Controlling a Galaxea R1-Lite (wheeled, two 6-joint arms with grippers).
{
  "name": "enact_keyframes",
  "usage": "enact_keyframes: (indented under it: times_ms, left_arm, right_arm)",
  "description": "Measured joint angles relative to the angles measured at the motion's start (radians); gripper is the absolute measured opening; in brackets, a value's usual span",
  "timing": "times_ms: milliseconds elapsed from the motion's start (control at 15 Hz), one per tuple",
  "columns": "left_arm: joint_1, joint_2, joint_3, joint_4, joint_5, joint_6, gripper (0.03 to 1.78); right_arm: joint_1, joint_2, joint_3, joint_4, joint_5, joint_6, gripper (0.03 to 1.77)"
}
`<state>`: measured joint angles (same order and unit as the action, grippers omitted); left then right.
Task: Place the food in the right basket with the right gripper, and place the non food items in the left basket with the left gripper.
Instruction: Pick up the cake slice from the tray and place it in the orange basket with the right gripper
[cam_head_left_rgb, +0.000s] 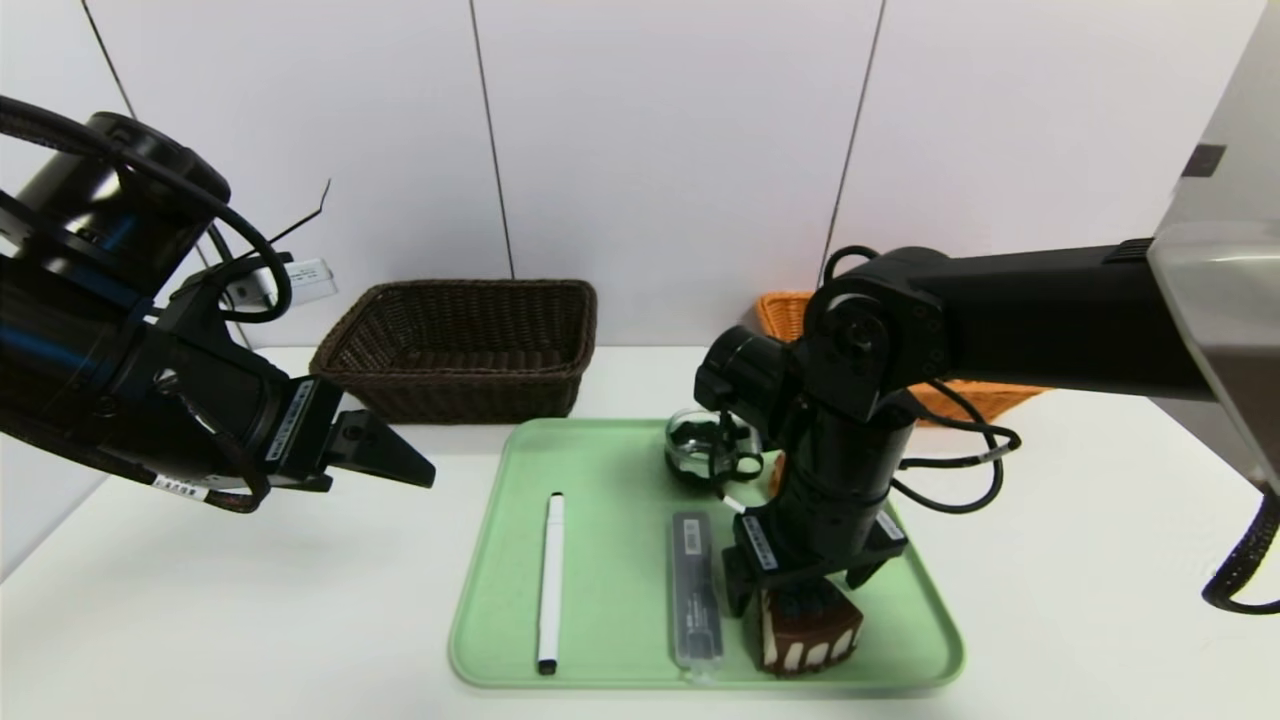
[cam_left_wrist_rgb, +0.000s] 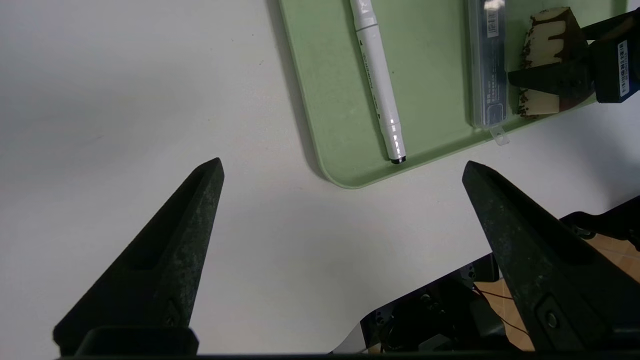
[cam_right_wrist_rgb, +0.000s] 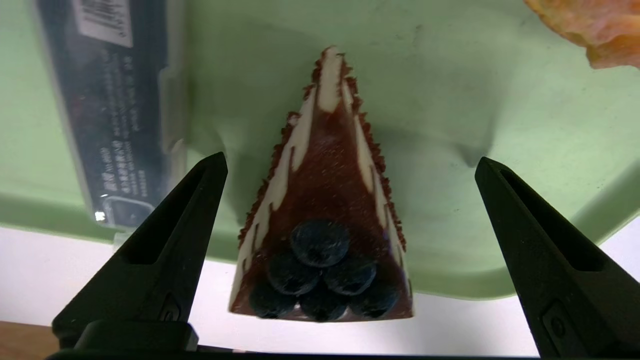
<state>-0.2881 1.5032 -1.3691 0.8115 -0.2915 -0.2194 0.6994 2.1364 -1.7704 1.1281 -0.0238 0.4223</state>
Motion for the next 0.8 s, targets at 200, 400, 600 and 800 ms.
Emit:
enact_keyframes:
  times_ms: [200, 400, 600, 800]
  left_arm:
    - [0.001, 0.0, 0.001, 0.001, 0.0, -0.002, 1.69]
    - [0.001, 0.0, 0.006, 0.002, 0.0, 0.0, 1.69]
    - [0.001, -0.001, 0.011, 0.001, -0.001, -0.001, 1.69]
    - [0.001, -0.004, 0.012, 0.007, -0.001, -0.004, 1.69]
  right_arm:
    - [0.0, 0.004, 0.002, -0.002, 0.007, 0.0, 1.29]
    - [-0.001, 0.004, 0.001, -0.001, 0.009, 0.002, 0.91]
    - [0.0, -0.002, 0.0, -0.001, 0.016, 0.0, 0.57]
    - [0.003, -0.037, -0.026, 0.002, 0.046, 0.001, 0.57]
